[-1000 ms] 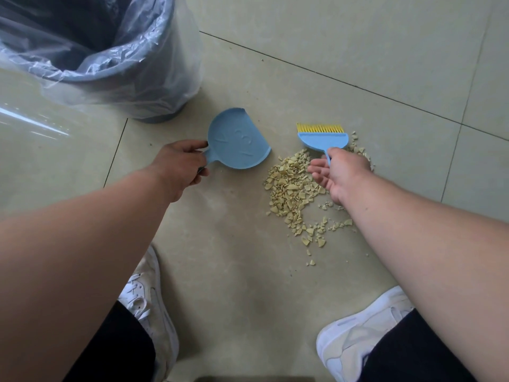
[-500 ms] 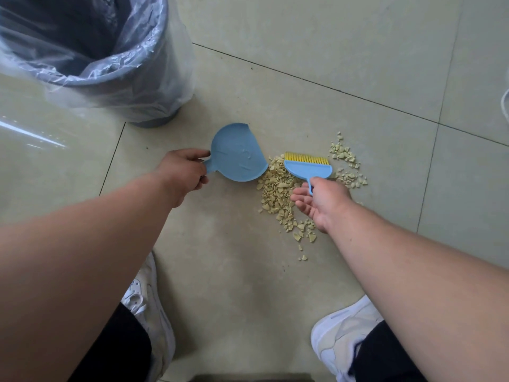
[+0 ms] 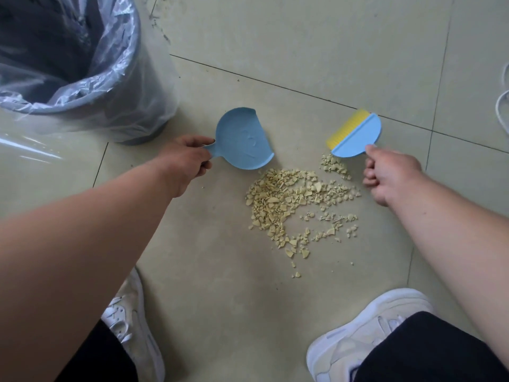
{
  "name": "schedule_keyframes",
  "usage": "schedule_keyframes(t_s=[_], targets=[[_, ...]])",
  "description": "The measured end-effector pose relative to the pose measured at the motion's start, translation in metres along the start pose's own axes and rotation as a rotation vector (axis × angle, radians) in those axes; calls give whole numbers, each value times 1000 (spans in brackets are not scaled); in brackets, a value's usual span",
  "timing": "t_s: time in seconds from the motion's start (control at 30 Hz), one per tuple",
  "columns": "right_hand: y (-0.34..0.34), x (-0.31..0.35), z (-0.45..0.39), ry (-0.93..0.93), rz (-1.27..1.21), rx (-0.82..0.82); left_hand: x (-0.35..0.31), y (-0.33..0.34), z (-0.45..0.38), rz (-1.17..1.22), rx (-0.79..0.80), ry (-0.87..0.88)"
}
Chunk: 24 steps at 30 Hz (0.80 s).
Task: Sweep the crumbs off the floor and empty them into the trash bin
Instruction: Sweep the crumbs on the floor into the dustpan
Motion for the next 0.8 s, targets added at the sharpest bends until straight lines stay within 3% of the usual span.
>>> schedule_keyframes(t_s=[0.13, 0.3, 0.43, 0.6, 0.8], targets=[[-9, 31, -16, -79, 19, -67, -8, 4, -12, -15, -19, -7], [-23, 58, -11, -316, 193, -185, -16, 18, -25, 2, -16, -25], [-23, 65, -17, -499, 317, -190, -20, 30, -35, 8, -2, -29], [-13, 57, -26, -622, 567, -105, -25, 45, -41, 4, 34, -6], [5, 26, -26, -584, 673, 92, -27, 50, -41, 23, 51, -13]])
Point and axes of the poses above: each hand's wrist, its own z-axis away from the middle knuckle, its own y-axis out of the palm, x = y × z, the point moved 7 cm from there along -z, towards the middle knuckle, and after that the axes turned 12 degrees about -z, right-handed, at the moved point
